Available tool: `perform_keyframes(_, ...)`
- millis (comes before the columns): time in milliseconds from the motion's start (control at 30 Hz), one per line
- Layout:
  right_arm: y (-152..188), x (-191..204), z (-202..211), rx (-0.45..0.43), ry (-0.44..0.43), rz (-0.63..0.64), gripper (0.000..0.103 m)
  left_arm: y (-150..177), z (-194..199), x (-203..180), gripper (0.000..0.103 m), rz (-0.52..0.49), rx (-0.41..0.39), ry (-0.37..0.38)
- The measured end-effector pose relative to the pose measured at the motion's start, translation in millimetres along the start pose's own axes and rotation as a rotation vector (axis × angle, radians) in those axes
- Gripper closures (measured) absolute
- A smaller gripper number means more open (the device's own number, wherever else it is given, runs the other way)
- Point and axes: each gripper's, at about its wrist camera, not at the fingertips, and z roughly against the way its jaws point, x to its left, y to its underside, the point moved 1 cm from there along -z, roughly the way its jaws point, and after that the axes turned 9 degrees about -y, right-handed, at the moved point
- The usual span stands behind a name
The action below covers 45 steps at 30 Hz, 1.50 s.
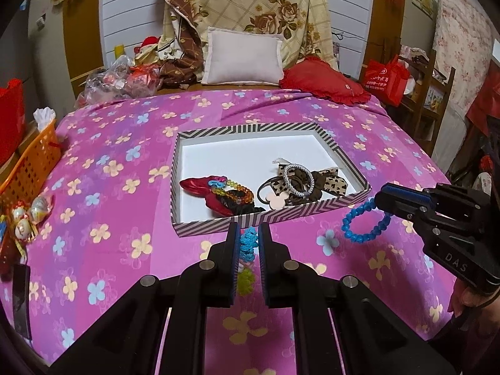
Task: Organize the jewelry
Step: 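Carry the multicolor bracelet in left tool while right tool carries the blue bracelet to the tray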
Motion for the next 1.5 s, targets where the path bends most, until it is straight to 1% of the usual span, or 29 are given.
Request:
perform_keyframes(233, -2.0, -0.8, -2.9, 0.01, 0.001, 0.003, 0.092, -10.3, -5.4, -0.3, 0.099, 0.002, 0.002, -0.005)
perform_keyframes(333, -4.8, -4.8, -5.8, 0.014, -0.002, 0.001, 0.092, -14.2, -7.5, 1.6, 0.099, 0.01, 0.012, 0.017)
perform_keyframes(433, -6.7, -7.0, -8.2, 0.018, -0.002, 0.001, 0.092, -18.4, -9.9, 4.6, 0.099, 0.025, 0.029, 0.061)
perform_keyframes(500, -7.5, -7.5, -9.2, 0.019, -0.003, 0.002, 0.092, -20.7, -11.7, 6.2, 0.099, 0.032, 0.04, 0.076)
perform_keyframes(700, -15.6, -12.1, -17.6, 0.024, -0.004, 0.007, 0.092, -32.2, -17.9, 8.0, 0.099, 0.034, 0.044, 0.062)
perform_keyframes(967, -31.1, -19.8, -33.7, 0.037, -0.012, 0.001, 0.092, -57.1, -25.4, 3.6, 0.099, 0.026, 0.019, 0.045)
perform_keyframes(1100, -42.4, -22.8, -44.5, 0.038, -0.017, -0.003, 0.092, -69.4, -36.6, 1.4, 0.099, 0.041, 0.017, 0.05)
perform_keyframes(1267, -58.0, -25.3, -62.8, 0.025, -0.062, -0.037, 0.092, -79.3, -59.3, -1.8, 0.099, 0.065, 0.022, 0.066)
perform_keyframes(1433, -62.0, -30.8, -96.5, 0.044, -0.113, -0.089, 0.092, -74.8, -92.1, 5.6, 0.099, 0.101, 0.07, 0.047)
perform_keyframes(1500, -58.7, -35.2, -114.5, 0.067, -0.107, -0.102, 0.092, -69.0, -104.7, 11.6, 0.099, 0.112, 0.093, 0.028)
